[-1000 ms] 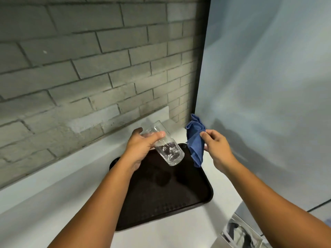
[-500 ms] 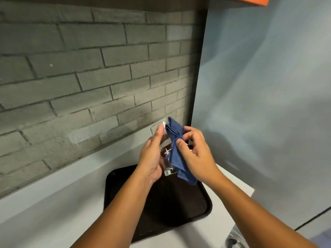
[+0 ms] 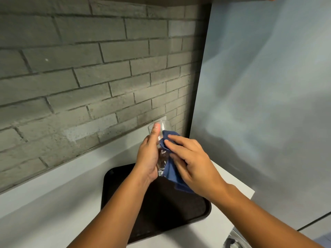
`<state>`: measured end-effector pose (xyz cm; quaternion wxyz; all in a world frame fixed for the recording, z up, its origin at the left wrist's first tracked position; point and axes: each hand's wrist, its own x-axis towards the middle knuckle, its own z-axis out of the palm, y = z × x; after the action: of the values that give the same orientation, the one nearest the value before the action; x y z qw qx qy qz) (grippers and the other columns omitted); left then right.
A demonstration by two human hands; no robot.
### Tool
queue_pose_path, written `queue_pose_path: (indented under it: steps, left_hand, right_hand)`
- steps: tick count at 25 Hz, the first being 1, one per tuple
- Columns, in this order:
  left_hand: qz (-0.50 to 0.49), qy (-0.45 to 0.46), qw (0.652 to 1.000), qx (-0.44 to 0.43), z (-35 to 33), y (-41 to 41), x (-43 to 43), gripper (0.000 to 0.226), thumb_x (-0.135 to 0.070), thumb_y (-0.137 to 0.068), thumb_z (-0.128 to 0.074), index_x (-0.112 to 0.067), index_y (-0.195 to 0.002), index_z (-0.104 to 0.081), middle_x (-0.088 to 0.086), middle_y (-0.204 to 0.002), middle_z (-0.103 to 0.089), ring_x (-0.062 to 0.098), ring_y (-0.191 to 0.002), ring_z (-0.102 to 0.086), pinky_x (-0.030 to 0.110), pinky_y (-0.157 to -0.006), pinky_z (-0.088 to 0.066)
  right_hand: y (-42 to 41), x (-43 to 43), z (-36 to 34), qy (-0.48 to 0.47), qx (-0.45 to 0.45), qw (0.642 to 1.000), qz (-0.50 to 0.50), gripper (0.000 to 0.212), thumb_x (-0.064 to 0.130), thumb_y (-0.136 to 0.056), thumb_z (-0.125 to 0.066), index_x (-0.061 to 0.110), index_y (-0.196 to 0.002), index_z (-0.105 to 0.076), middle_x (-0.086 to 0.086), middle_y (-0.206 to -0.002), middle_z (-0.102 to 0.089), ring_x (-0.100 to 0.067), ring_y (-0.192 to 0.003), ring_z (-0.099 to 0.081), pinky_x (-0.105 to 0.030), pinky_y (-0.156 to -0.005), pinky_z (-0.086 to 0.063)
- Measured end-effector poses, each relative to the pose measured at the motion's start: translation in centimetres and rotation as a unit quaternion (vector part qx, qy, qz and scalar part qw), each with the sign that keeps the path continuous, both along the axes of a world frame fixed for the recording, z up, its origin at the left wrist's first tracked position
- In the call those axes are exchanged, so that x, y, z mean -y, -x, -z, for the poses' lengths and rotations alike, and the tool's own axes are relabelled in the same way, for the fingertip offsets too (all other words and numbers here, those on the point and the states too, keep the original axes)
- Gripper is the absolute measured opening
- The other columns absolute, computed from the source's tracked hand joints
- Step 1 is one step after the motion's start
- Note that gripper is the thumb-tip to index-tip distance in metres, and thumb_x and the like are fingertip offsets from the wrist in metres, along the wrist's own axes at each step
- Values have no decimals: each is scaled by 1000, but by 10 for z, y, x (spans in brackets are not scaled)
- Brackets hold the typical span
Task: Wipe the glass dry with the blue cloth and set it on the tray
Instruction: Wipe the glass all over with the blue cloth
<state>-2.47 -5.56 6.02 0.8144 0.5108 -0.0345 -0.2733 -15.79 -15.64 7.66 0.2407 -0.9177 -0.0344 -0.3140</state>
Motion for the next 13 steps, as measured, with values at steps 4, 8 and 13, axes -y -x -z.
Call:
queue_pose_path:
  steps: [4,8,13]
  left_hand:
    - [17,-4,1000,9,6,7,3,71,-72,-89,-78,-13,-128,-83,13,-116,-91,34,-101,-90,41,-73,-72]
    - [20,-4,1000,-9,11,6,0,70,-71,-97,-72,-12,-132,-84,18,-123,-89,37,-114,-86,48,-88,-70]
    - [15,-27,999,-14,20,4,-2,61,-68,-102,-68,-12,-121,-85,12,-106,-92,27,-87,-90,35,-64,-69]
  right_hand:
    - [-17,10,-14,-103,-19,992,76,43,15,-110,-59,18,-153,-61,1,-160,-59,-17,-145,-52,-35,-126,-40]
    - [-10,-4,0,1,-1,1000,12,41,18,-109,-58,15,-149,-65,-1,-160,-60,-16,-141,-53,-21,-125,-34]
    - [-14,-11,-11,-72,-30,995,64,41,16,-110,-57,16,-151,-63,-1,-159,-59,-17,-143,-51,-28,-127,-35]
